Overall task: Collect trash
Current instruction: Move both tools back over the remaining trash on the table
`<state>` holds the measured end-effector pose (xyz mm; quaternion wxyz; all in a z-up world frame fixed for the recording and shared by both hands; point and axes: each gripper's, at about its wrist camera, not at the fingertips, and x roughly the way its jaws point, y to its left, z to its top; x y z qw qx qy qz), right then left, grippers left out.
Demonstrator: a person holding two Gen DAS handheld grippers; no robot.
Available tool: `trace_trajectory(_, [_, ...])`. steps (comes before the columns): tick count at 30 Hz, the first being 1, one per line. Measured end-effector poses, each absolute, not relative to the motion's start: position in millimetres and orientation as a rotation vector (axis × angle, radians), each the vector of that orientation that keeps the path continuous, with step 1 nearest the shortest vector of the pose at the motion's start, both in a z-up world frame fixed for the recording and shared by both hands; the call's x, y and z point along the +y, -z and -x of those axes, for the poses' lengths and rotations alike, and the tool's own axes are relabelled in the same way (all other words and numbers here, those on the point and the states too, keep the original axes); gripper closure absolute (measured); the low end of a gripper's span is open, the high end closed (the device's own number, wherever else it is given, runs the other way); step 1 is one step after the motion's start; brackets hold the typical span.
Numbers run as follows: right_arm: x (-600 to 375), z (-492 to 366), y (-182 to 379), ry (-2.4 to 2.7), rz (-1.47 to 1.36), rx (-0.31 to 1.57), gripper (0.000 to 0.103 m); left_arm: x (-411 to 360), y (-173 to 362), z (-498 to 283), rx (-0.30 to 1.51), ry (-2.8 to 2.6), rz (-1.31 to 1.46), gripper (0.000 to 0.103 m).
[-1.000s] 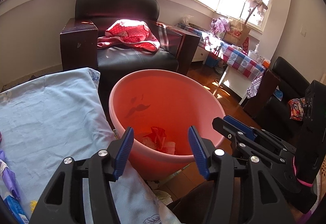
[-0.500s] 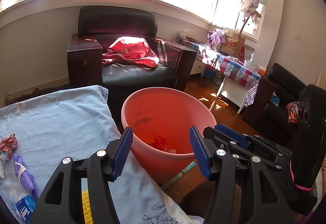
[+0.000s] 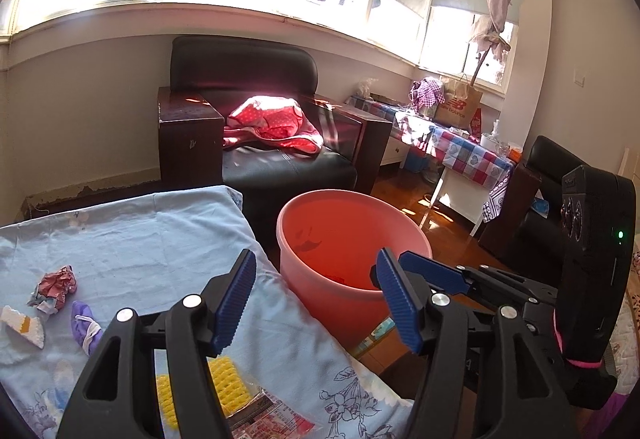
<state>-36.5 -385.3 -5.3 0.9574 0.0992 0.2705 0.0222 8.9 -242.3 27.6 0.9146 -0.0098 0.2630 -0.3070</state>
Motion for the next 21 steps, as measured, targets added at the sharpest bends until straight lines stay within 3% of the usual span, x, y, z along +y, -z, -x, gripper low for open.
trace_trajectory(13, [-336.7, 40.8, -4.0, -0.149, -0.142, 0.545, 0.073, -159.9, -33.2, 22.8, 0.461, 0.514, -0.024, 0.04])
trace_trajectory(21, [-320.9, 36.0, -0.8, -0.196, -0.129, 0.581, 0.073, -79.7, -5.8, 23.3, 0.533, 0.355, 0.008, 0.04])
